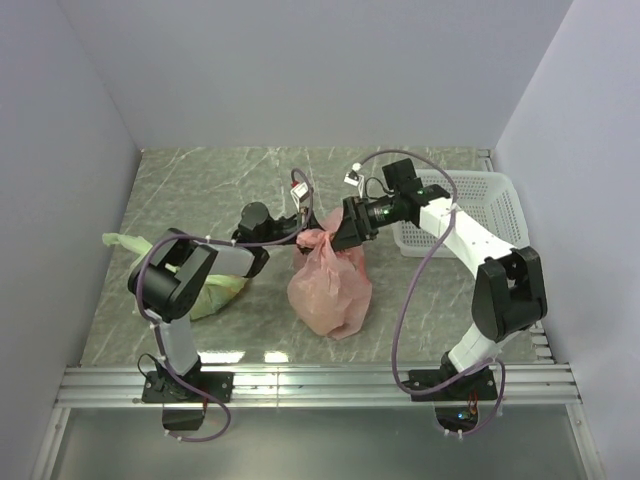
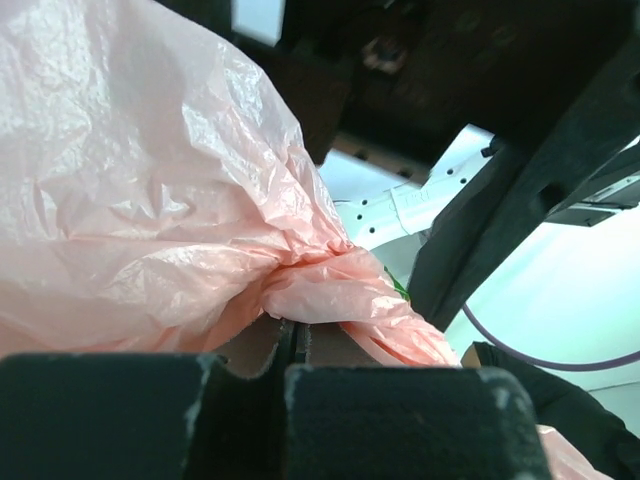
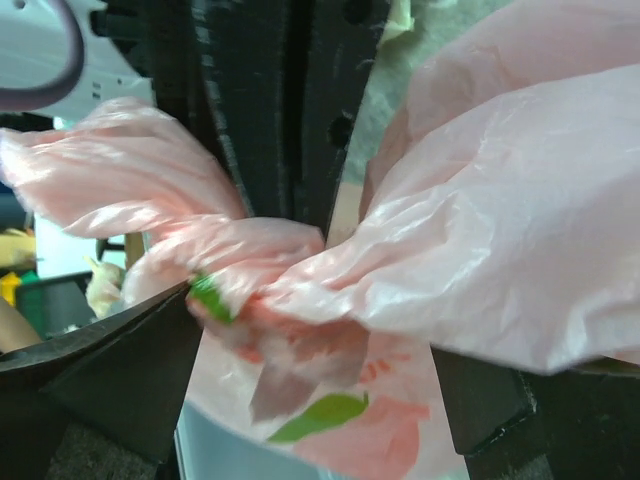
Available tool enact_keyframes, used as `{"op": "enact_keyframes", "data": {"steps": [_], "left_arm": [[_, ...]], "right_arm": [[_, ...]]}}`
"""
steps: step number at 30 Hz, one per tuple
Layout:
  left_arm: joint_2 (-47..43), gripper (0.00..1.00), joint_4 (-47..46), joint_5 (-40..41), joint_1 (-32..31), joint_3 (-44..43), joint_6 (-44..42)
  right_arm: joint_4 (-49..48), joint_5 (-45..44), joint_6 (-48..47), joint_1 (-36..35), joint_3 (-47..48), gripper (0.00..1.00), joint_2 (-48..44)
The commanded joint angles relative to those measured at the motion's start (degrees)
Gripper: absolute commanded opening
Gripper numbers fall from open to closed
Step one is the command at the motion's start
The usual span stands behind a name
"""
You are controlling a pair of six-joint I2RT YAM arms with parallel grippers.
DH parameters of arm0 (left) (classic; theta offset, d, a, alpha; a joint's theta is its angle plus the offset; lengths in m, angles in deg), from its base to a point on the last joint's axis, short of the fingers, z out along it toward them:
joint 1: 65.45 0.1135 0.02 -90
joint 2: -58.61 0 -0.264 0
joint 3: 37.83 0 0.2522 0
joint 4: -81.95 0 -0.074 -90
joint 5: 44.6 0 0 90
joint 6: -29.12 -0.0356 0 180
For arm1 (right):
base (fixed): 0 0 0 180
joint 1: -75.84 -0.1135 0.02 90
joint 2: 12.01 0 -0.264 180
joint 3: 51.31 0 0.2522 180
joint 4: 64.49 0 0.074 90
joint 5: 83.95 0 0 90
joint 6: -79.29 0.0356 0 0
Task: Place the fake fruits into the plastic bag and tie a complex knot
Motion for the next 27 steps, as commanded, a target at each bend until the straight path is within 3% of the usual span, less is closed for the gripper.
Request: {"op": "enact_keyframes", "data": {"steps": [1,5,8,14,17,27], "left_arm": [[0.5,0.0,-5.03,0.31,-1.2,-1.69,0.77],[0.68,0.0,-5.46,0.93,-2.17,-1.43,0.68],[0.68,0.0,-4.94,1.19,-2.52,-1.78,0.42],[1.38,0.0,-4.06,1.02,-2.7,-2.75,-0.19],[1.38,0.0,-3.45,1.11,-2.87,-3.19,-0.81],[1.03,0.0,-0.9,1.46,-3.93,-3.71,-3.27]], "right_arm": [[13.62,0.23,-9.08,1.67,4.56,0.95,0.05],[19.08,1.19,-11.63,3.78,6.76,0.95,-0.57],[22.77,3.39,-13.04,6.32,6.16,0.87,-1.09],[22.53,5.59,-11.73,9.76,2.73,0.54,-3.73],[20.68,6.29,-8.39,10.2,1.58,0.48,-5.05],[16.28,7.52,-2.5,9.68,0.09,0.51,-4.17]]}}
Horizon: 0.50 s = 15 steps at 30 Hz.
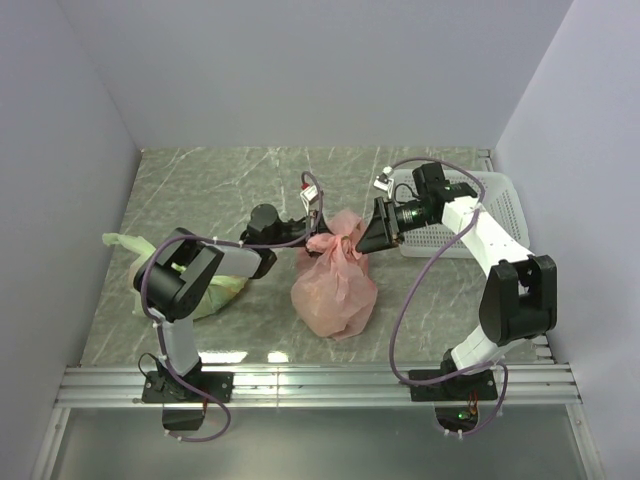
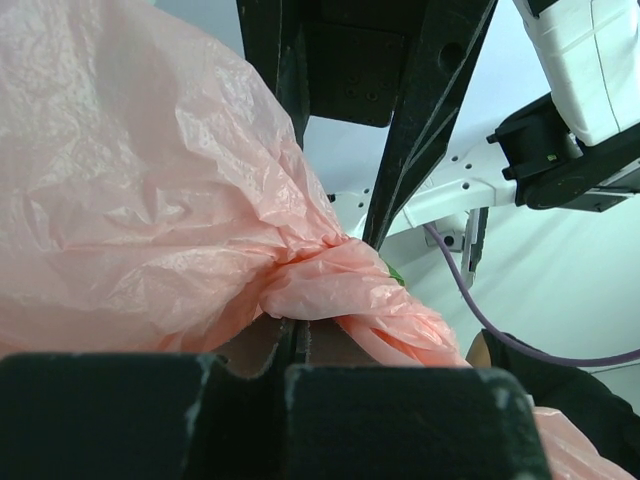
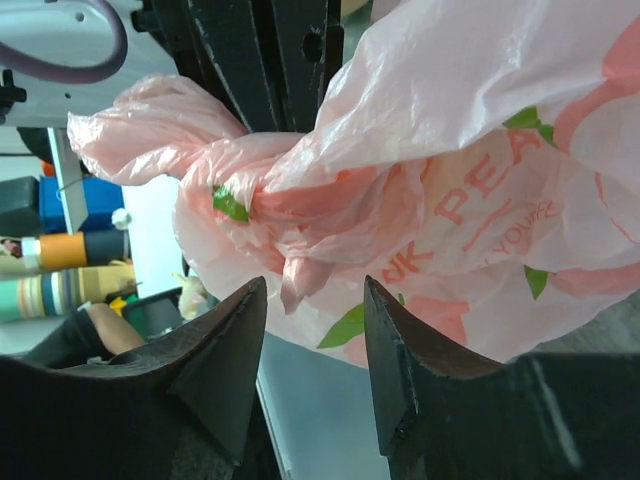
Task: Place the fake fruits into the plastic bag and tie a complex knot
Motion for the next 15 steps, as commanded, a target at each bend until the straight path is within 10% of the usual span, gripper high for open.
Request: {"op": "enact_keyframes", "data": {"steps": [1,9,13,15], "left_arm": [[-0.52,0.0,-0.87,0.52,-0.89,-2.12,-2.05],[-1.4,0.0,0.71,0.08,-0.98,-2.03,-3.28],[-1.84,0.01,2.63,-0.45,-0.63,-2.03,-4.85],[-3.07,0.06,6.39,-0.54,0.07,-1.68,-6.43]], "right_arm": [[-3.59,1.86,2.97,-1.1,-0.81,0.51,-1.55],[-3.16,1.33,1.57,-2.25,-0.73,0.37,-0.85],[0.0,0.55,-2.2,-1.99,0.59,0.0,-0.76],[0.97,0.72,-3.35,-1.72,0.59,0.0,-1.28]]}}
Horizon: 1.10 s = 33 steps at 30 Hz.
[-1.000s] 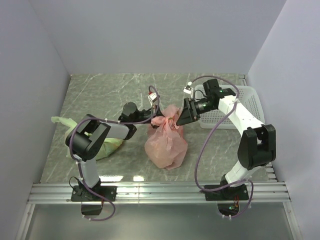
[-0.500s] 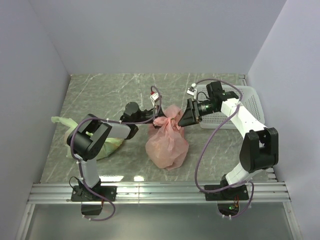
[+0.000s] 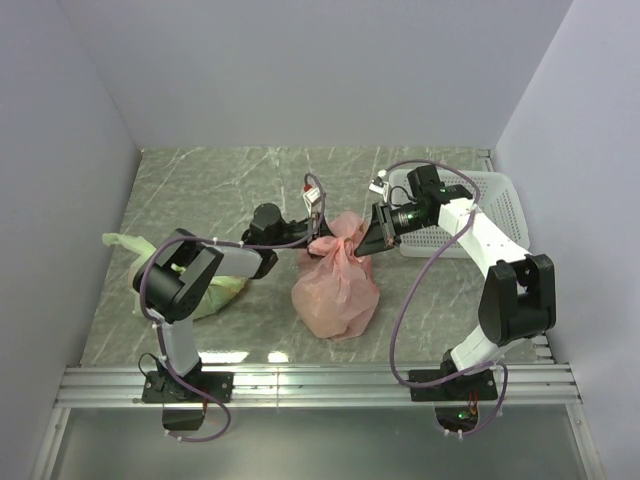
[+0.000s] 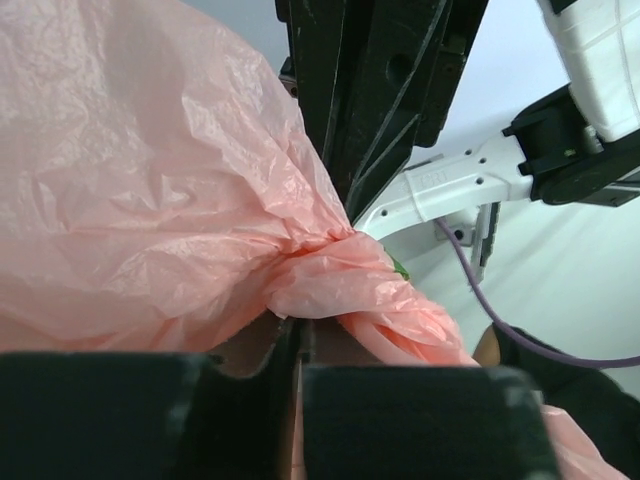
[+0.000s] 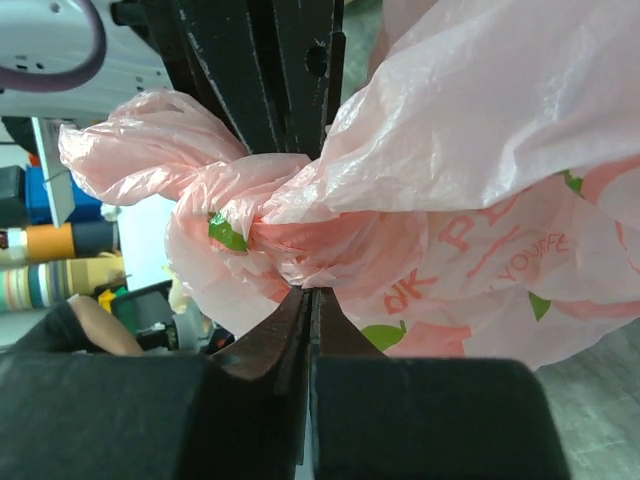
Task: Place the fake fruits into the plastic bag and tie a complex knot
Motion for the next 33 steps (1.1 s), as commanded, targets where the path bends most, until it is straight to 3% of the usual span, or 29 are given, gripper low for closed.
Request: {"op": "enact_keyframes", "data": {"steps": [1,3,4,6,7,9,12,14,16,18,19,22,28,33], "left_arm": [[-3.59,0.13,5.38,-0.58,1.4,-1.35,-6.45],[-6.05,0.22,10.83,-1.46,2.37,-1.88,-10.15],[-7.1,0.33,18.68,-1.55,3.77,-2.14,-15.04],[-11.14,0.42,28.56,-1.64,5.53,-3.54,-21.82],[-12.55,0.48,41.31,-1.72,7.54,-4.33,-30.56],[-16.51,0.57,54.72,-1.29,10.71,-7.58,-45.14],[-20.56,0.61,77.86,-1.28,14.23,-12.32,-60.47],[-22.83,0.65,91.62,-0.67,17.05,-16.46,-76.73],[-24.42,0.7,99.06,-0.58,18.2,-18.65,-90.32],[-26.71,0.74,106.0,-0.67,17.94,-20.6,-97.06],[-27.58,0.8,106.39,-0.58,17.41,-20.6,-99.35],[-29.96,0.84,105.34,3.44,13.65,-21.56,-100.34],[-30.84,0.86,101.83,11.8,4.07,-23.23,-101.4],[-30.93,0.84,96.29,17.15,1.15,-23.85,-99.38]], "right_arm": [[2.53,1.72,-3.59,0.31,1.56,0.0,-1.4],[2.79,1.81,-4.82,0.75,1.82,0.0,-1.92],[2.62,1.99,-5.18,0.75,1.91,0.0,-1.92],[2.61,1.99,-5.79,0.75,2.26,0.0,-2.01],[2.61,2.08,-6.58,0.75,2.61,0.0,-1.92],[3.49,1.73,-8.16,0.75,3.31,0.0,-1.57],[5.24,1.11,-10.09,0.75,4.45,0.0,-1.05],[6.13,0.67,-11.24,0.84,4.89,0.0,-1.22],[6.48,0.14,-12.03,0.67,5.07,0.0,-1.57],[6.66,-0.21,-12.13,0.75,5.16,0.0,-1.92],[6.74,-0.3,-12.21,0.84,5.16,0.0,-1.92],[7.36,-1.17,-12.22,0.67,5.69,0.0,-2.01],[6.13,-2.32,-10.81,-0.3,5.86,0.0,-2.27],[6.04,-3.28,-10.72,-1.27,5.86,0.0,-2.28]]}}
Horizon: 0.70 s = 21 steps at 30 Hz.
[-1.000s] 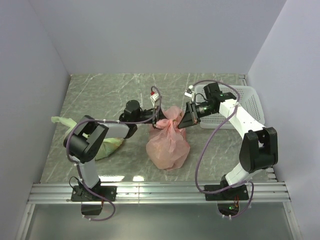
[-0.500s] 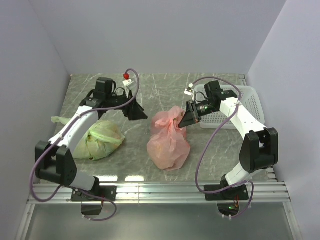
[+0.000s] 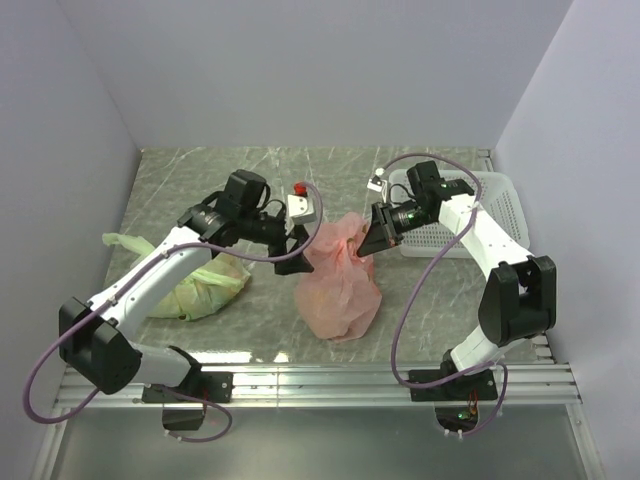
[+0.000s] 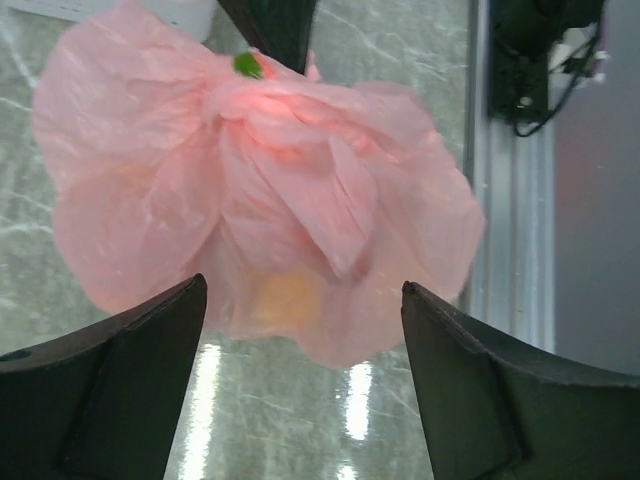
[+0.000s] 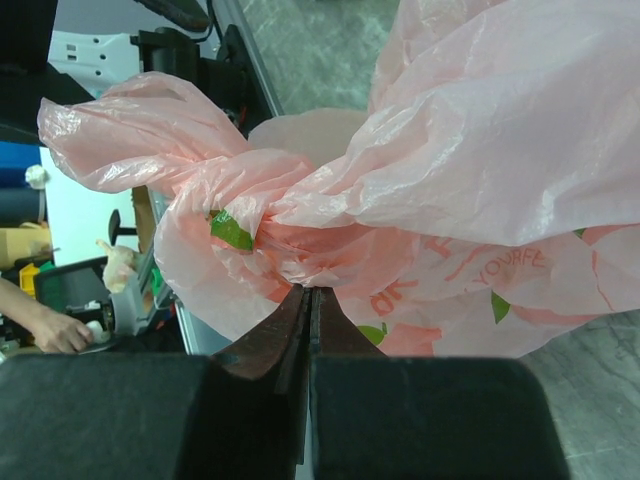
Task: Place the fake fruits into the plastic bag and tie a complex knot
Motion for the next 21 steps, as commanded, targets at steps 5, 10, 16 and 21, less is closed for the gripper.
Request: {"op": "enact_keyframes", "data": {"steps": [5,10,16,21], "left_arm": [[1.16,0.76,-6.63,6.16,-2.44,-4.89,1.41],[2.84,0.63,-7.25,2.83,-2.44,-5.77,4.14],[4.32,0.23,-8.83,2.11,-2.53,-4.18,5.46],[4.25,0.0,-6.9,4.05,0.96,-2.96,7.21]], "right_arm": [[1.0,-0.97,-0.73,-1.09,3.22,0.0,-1.99],[2.23,-1.5,-1.35,-1.09,3.84,0.0,-1.99],[3.28,-1.67,-2.14,-1.01,4.1,0.0,-2.17],[5.92,-2.64,-5.2,0.74,4.19,0.0,-2.6]]}}
